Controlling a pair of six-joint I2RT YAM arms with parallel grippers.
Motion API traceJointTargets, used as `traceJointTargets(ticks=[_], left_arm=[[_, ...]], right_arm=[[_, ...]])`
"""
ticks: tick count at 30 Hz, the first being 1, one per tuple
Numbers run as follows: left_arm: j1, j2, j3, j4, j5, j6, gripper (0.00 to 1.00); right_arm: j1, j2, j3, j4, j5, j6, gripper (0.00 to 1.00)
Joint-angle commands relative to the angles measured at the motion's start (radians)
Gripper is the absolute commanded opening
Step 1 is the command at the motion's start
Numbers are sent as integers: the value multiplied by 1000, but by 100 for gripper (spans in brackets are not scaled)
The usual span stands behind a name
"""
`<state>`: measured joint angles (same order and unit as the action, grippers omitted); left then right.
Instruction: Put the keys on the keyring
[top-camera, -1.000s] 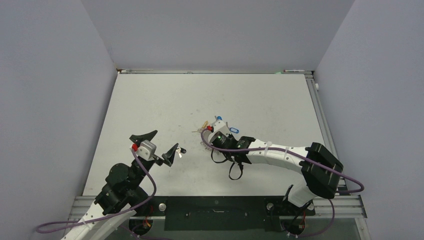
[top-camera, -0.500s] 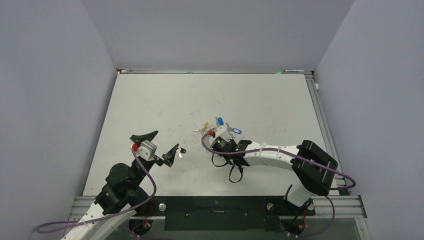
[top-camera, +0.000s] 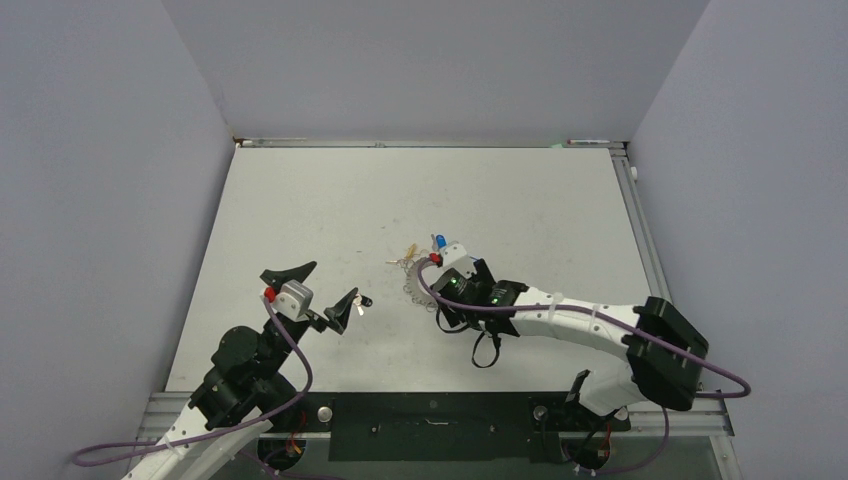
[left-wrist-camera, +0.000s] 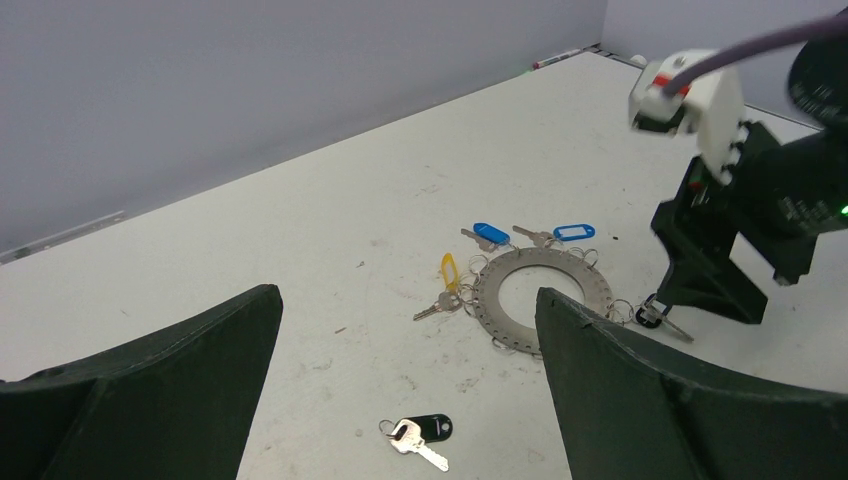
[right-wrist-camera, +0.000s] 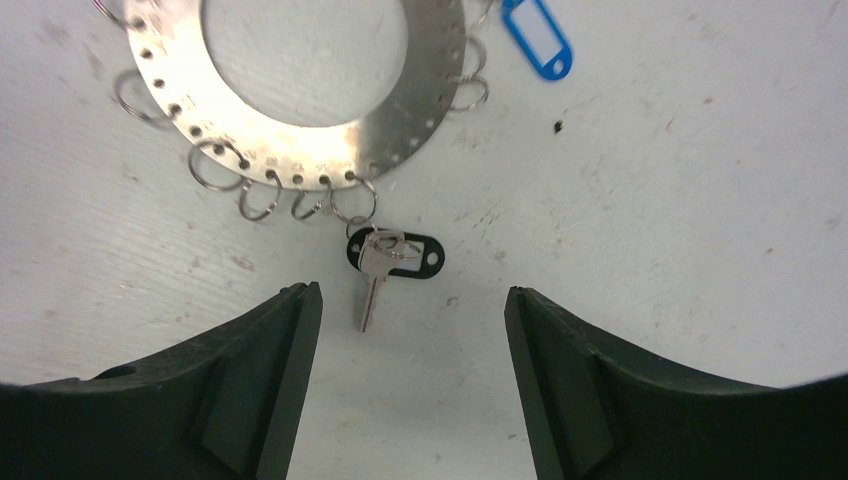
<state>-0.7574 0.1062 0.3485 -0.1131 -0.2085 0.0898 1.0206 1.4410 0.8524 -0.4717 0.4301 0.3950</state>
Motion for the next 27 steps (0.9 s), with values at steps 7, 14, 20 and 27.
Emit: traceJointTargets(ticks=[7,14,20,27], left_arm=[[7,9,28,24,-48,-40,96],[18,99,87,-23,-199,-190,96],[78,337,251,-203,-177,-321,96],[154,456,331,-220,16,-412,96]], right_arm=[[4,-471,-134,242,154,12,70],[15,-665,-216,295,306,79,72],[16,-870,-349,397,398,122,79],[15,-1051,-423,380,406,111,83]])
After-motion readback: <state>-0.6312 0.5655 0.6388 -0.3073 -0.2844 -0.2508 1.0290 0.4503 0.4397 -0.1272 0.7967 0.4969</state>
